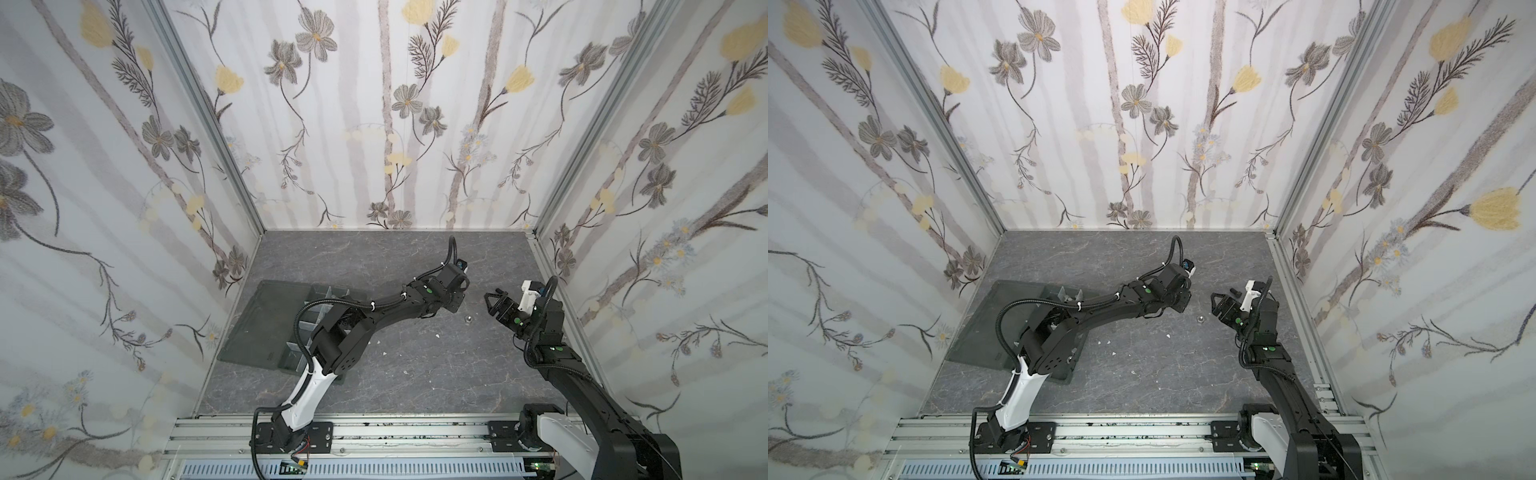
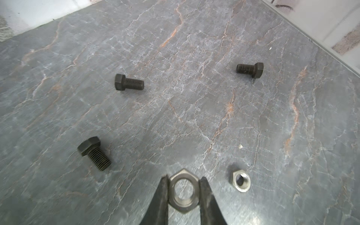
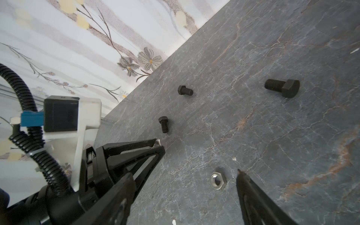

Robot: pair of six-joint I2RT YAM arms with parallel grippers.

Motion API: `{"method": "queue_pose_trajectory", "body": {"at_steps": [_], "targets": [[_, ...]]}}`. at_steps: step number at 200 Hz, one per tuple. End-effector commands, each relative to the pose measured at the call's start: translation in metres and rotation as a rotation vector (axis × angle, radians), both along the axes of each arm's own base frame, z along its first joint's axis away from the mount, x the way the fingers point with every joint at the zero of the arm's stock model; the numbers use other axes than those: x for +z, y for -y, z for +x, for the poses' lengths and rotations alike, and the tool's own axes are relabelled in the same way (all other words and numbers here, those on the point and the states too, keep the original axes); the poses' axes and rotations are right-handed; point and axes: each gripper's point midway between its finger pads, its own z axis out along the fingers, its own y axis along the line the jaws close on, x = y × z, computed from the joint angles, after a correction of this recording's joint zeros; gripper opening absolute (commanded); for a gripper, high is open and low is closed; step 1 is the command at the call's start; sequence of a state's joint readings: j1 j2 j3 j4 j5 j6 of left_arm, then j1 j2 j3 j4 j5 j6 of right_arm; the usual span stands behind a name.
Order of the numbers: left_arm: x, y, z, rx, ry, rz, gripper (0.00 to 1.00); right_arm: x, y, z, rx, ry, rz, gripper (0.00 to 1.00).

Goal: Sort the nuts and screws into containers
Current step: 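Lower the left gripper onto a silver hex nut and close on it, then carry the hex nut with the left gripper over the organizer box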

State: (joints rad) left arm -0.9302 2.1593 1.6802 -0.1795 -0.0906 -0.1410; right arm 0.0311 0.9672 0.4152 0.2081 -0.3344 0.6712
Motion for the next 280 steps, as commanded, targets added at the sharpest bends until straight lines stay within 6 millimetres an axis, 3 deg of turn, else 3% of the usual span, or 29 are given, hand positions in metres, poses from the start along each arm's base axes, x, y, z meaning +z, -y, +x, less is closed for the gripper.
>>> {"method": "queue_pose_trajectory", "body": {"at_steps": [1, 60, 73, 170, 202, 246, 280], "targets": [[0.029, -0.010, 0.000, 0.039, 0.045, -0.081, 0.16, 0.014, -0.014, 0.003, 0.054, 0.043, -0.021, 0.82], [0.055, -0.069, -0.023, 0.123, 0.056, -0.133, 0.17, 0.027, -0.054, 0.007, 0.138, 0.042, -0.053, 0.82], [0.045, -0.084, -0.034, 0.136, 0.036, -0.126, 0.17, 0.030, -0.063, 0.007, 0.154, 0.047, -0.053, 0.82], [0.041, -0.194, -0.083, 0.323, 0.007, -0.170, 0.17, 0.029, -0.118, 0.006, 0.263, 0.033, -0.063, 0.82], [0.044, -0.236, -0.092, 0.424, 0.006, -0.205, 0.17, 0.026, -0.132, 0.006, 0.290, 0.026, -0.066, 0.82], [0.025, -0.291, -0.100, 0.610, -0.011, -0.205, 0.16, 0.022, -0.151, 0.007, 0.330, 0.019, -0.060, 0.82], [0.016, -0.320, -0.108, 0.714, -0.002, -0.225, 0.16, 0.018, -0.155, 0.008, 0.342, 0.009, -0.069, 0.82]]}}
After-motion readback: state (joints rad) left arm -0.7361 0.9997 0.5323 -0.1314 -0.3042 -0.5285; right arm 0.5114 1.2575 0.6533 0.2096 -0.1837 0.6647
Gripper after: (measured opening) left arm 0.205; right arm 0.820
